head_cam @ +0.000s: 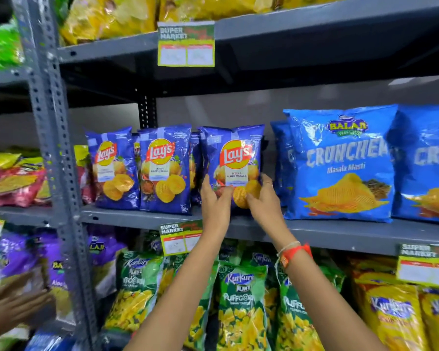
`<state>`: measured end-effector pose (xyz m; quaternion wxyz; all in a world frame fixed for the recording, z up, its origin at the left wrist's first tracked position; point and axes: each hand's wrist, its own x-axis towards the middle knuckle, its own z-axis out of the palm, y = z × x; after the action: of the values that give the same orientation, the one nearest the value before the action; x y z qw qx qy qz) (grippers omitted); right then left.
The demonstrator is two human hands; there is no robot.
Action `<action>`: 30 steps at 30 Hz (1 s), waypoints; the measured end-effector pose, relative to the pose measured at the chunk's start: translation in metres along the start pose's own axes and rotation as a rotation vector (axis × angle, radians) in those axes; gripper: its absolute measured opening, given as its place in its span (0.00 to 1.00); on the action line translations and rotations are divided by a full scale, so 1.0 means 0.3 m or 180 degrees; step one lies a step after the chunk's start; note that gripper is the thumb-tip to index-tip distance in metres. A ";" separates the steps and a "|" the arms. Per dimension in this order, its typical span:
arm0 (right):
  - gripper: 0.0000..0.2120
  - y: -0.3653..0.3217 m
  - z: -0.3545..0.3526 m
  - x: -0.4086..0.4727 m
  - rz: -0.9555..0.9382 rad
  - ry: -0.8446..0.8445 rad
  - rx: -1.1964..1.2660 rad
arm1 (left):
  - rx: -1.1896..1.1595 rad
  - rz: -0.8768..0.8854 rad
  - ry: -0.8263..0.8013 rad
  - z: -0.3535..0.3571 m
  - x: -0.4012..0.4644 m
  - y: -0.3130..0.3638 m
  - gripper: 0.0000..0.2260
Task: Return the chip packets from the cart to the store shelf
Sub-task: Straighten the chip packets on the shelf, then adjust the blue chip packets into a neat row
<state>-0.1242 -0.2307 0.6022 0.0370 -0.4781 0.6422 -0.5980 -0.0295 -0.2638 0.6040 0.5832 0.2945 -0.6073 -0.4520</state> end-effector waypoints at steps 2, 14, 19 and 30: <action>0.31 -0.007 0.015 -0.004 -0.0039 -0.0023 0.0001 | -0.0044 -0.0028 0.0010 -0.024 0.010 -0.006 0.35; 0.33 -0.029 0.029 -0.035 -0.0209 -0.0097 0.0081 | 0.0206 -0.0006 0.0065 -0.064 0.025 -0.012 0.32; 0.28 -0.044 -0.111 -0.087 -0.0701 0.0671 0.0487 | -0.0048 0.1096 0.0355 -0.004 -0.055 0.013 0.24; 0.29 0.143 -0.621 -0.068 -0.0397 0.1830 -0.0274 | -0.0052 0.0726 -0.1244 0.328 -0.110 0.038 0.32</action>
<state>-0.2532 -0.0882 0.6097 -0.2035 -0.3288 0.6204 -0.6823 -0.1185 -0.2095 0.6083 0.5041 0.1260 -0.7344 -0.4366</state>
